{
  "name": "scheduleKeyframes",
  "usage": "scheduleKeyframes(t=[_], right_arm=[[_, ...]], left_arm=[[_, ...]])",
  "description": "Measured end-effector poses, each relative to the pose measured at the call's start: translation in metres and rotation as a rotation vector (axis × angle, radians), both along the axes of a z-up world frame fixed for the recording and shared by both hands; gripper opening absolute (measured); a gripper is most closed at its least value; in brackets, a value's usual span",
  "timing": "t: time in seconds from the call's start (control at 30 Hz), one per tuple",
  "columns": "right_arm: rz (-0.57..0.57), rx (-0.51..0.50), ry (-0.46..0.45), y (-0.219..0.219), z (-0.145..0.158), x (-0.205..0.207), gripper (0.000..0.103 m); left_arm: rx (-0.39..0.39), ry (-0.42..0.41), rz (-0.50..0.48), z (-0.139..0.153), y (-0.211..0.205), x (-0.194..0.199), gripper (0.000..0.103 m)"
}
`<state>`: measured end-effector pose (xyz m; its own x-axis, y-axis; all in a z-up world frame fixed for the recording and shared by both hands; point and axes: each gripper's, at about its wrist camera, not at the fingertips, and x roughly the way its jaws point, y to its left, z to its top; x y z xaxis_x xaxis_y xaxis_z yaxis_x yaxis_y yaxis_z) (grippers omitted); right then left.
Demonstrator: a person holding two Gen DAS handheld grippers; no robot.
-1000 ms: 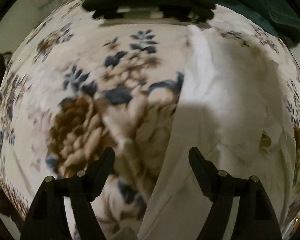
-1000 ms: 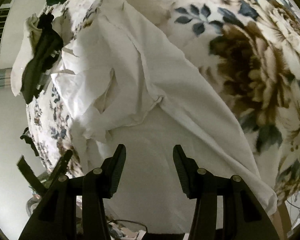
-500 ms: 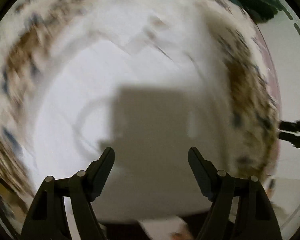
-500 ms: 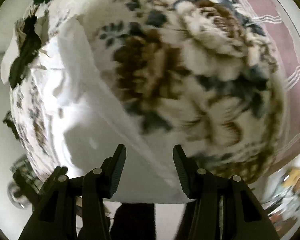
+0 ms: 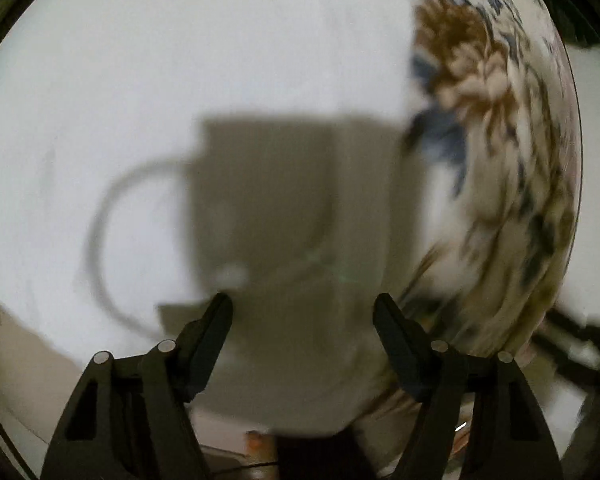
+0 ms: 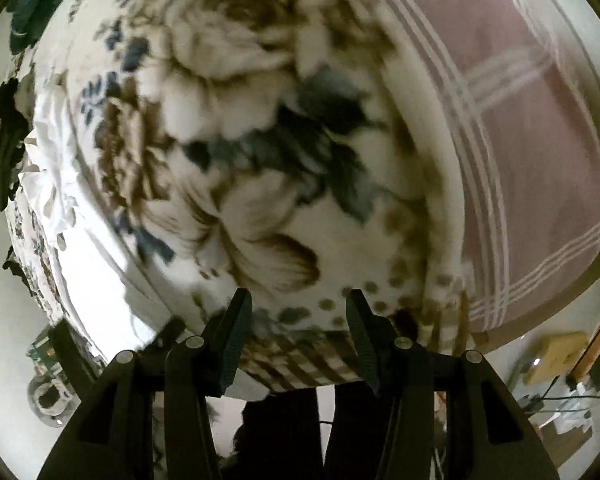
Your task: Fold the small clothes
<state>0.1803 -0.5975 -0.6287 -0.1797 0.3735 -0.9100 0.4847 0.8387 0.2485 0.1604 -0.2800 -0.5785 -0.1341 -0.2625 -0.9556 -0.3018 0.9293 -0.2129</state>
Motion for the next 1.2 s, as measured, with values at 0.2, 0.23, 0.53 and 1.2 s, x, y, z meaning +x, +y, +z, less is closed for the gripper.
scheduleKeyframes(t=[0.2,0.23,0.53,1.2], right_arm=[[0.004,0.064,0.018,0.004,-0.016,-0.004,0.051],[0.015,0.066,0.01,0.008,-0.015,0.0,0.051],[0.084,0.068,-0.025,0.028,-0.004,0.053,0.051],[0.374,0.317,-0.277,0.194,-0.025,0.356,0.051]], left_arm=[[0.009,0.034,0.031,0.027,0.042,-0.049,0.069],[-0.018,0.023,0.062,0.031,0.041,-0.048,0.069],[-0.034,-0.041,-0.006,0.0,-0.047,-0.033,0.005],[0.034,-0.285,0.118,0.12,0.068,-0.069,0.002]])
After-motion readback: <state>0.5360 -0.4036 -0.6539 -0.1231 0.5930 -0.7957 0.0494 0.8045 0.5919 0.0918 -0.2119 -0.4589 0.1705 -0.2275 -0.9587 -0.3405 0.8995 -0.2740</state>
